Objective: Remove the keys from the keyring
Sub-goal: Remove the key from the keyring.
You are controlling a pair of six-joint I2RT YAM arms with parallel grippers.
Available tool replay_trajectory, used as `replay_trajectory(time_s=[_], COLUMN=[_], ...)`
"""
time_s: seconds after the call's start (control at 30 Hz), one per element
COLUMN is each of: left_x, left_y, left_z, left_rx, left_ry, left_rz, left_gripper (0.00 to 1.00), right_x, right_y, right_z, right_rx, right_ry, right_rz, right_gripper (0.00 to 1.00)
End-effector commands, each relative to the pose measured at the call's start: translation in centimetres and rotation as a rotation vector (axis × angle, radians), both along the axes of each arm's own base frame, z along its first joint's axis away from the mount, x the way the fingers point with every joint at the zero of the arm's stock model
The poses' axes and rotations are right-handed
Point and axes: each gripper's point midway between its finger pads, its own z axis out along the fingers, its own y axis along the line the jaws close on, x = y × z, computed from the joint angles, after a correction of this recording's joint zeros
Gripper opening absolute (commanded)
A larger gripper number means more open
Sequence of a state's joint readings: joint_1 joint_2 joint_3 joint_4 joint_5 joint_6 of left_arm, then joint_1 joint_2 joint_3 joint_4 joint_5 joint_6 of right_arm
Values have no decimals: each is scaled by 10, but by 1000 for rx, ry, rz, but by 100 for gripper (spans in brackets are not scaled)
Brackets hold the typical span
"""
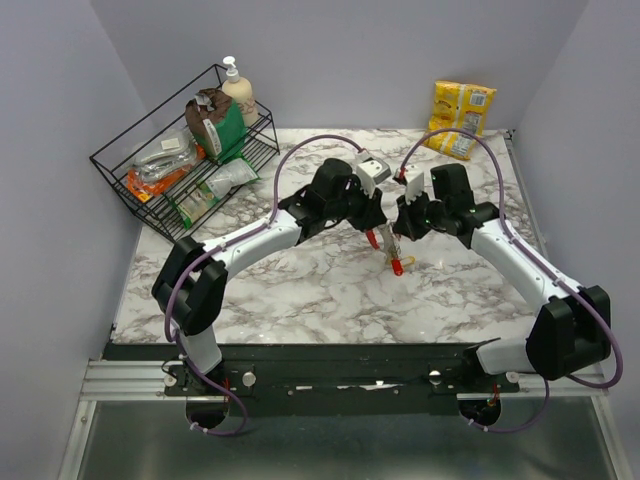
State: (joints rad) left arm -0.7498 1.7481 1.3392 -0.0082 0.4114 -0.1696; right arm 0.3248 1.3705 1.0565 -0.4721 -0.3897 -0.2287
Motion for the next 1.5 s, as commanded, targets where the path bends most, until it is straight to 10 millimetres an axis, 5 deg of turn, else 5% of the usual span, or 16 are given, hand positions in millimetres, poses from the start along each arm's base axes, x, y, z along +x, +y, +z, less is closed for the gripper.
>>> replay_trajectory(time_s=[0.0, 0.63, 1.47], left_x=[-5, -7, -22], left_y=[-3, -11, -26], left_z=[14, -21, -39], left_rx=[0, 97, 99], left_ry=[2, -10, 23], left_rz=[4, 35, -35], left_gripper=[31, 32, 37], right_x=[5, 6, 5], right_y=[-5, -9, -9], right_z=[9, 7, 3], right_rx=[-6, -22, -20], right_ry=[-53, -55, -40], right_rz=[-14, -33, -29], right_gripper=[1, 1, 1])
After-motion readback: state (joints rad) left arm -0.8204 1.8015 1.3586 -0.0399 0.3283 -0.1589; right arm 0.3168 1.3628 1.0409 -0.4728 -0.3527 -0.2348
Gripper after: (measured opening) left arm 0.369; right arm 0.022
